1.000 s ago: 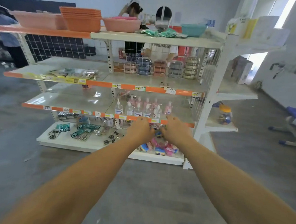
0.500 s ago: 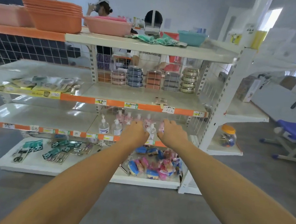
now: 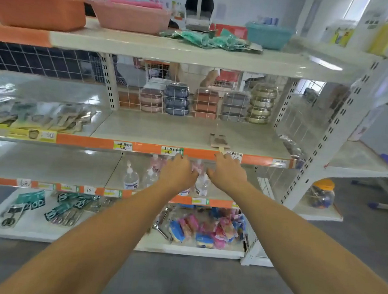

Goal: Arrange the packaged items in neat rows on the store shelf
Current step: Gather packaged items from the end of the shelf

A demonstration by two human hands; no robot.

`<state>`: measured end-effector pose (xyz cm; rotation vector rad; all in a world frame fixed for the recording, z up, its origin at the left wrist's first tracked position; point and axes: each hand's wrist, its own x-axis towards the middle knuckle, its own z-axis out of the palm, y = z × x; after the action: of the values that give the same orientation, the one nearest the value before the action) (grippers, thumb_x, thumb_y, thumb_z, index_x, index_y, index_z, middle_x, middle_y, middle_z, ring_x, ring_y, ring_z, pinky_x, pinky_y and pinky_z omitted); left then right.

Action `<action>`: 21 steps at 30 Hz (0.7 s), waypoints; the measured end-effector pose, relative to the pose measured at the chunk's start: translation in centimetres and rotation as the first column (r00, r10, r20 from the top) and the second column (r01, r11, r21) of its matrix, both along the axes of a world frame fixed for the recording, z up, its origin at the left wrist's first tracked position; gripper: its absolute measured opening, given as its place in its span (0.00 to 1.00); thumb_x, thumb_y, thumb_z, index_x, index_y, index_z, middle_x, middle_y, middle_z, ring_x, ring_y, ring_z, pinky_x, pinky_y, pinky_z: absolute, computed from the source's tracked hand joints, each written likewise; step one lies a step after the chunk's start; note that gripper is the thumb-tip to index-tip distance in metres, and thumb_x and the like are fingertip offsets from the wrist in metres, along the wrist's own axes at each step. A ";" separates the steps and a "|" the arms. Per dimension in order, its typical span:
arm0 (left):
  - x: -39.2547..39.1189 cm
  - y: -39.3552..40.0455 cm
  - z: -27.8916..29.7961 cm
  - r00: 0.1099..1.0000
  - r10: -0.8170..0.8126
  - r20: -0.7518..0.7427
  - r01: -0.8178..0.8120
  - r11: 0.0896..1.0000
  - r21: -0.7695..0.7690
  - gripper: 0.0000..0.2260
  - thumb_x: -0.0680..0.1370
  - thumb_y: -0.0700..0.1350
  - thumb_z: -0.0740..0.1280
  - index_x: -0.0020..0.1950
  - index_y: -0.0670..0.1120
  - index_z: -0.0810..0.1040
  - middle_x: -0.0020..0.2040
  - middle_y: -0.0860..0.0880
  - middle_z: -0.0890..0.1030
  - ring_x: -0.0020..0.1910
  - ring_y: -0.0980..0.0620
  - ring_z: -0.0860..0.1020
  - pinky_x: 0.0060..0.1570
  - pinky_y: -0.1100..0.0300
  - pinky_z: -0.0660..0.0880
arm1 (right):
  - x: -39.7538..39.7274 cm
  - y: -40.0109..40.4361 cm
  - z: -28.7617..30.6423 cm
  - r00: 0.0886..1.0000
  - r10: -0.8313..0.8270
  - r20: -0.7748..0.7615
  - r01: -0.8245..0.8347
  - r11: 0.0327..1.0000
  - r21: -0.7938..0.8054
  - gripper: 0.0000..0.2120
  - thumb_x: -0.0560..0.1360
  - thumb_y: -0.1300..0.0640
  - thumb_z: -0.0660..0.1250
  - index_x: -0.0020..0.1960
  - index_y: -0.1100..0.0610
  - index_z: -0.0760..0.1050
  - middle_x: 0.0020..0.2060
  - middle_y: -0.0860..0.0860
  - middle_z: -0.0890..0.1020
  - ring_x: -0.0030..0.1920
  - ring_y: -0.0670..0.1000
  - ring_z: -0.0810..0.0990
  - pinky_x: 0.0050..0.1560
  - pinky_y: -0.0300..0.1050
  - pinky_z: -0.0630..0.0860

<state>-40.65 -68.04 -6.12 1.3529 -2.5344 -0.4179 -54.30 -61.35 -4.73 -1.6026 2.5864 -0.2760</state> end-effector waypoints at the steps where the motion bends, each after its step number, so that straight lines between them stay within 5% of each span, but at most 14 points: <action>1: -0.5 -0.7 -0.2 1.000 0.003 0.014 -0.003 1.000 -0.023 0.21 0.78 0.50 0.61 0.66 0.40 0.69 0.65 0.40 0.70 0.61 0.39 0.71 0.60 0.46 0.70 | -0.6 -0.8 -0.3 1.000 -0.009 -0.011 0.009 1.000 -0.010 0.25 0.79 0.46 0.61 0.71 0.57 0.63 0.67 0.57 0.68 0.66 0.63 0.67 0.57 0.57 0.73; 11: -8.3 -8.9 -1.2 0.993 0.078 0.090 -0.062 0.984 -0.168 0.20 0.78 0.51 0.61 0.66 0.44 0.69 0.64 0.44 0.72 0.61 0.42 0.71 0.57 0.47 0.70 | -10.3 -11.4 -3.2 1.000 0.003 0.027 0.000 0.991 -0.130 0.23 0.78 0.44 0.61 0.69 0.53 0.68 0.67 0.58 0.69 0.63 0.64 0.70 0.59 0.57 0.71; 21: -12.4 -13.5 -2.9 0.966 0.164 0.202 -0.144 0.983 -0.111 0.22 0.79 0.54 0.58 0.70 0.45 0.66 0.67 0.44 0.69 0.65 0.41 0.68 0.61 0.45 0.68 | -14.8 -18.1 -6.8 0.996 -0.004 0.088 0.004 1.000 0.000 0.27 0.76 0.38 0.62 0.68 0.53 0.67 0.69 0.56 0.65 0.65 0.65 0.68 0.60 0.57 0.70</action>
<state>-53.04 -81.54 -8.98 1.6195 -2.5488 -0.1265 -69.07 -79.47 -11.57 -1.5496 2.5244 -0.3388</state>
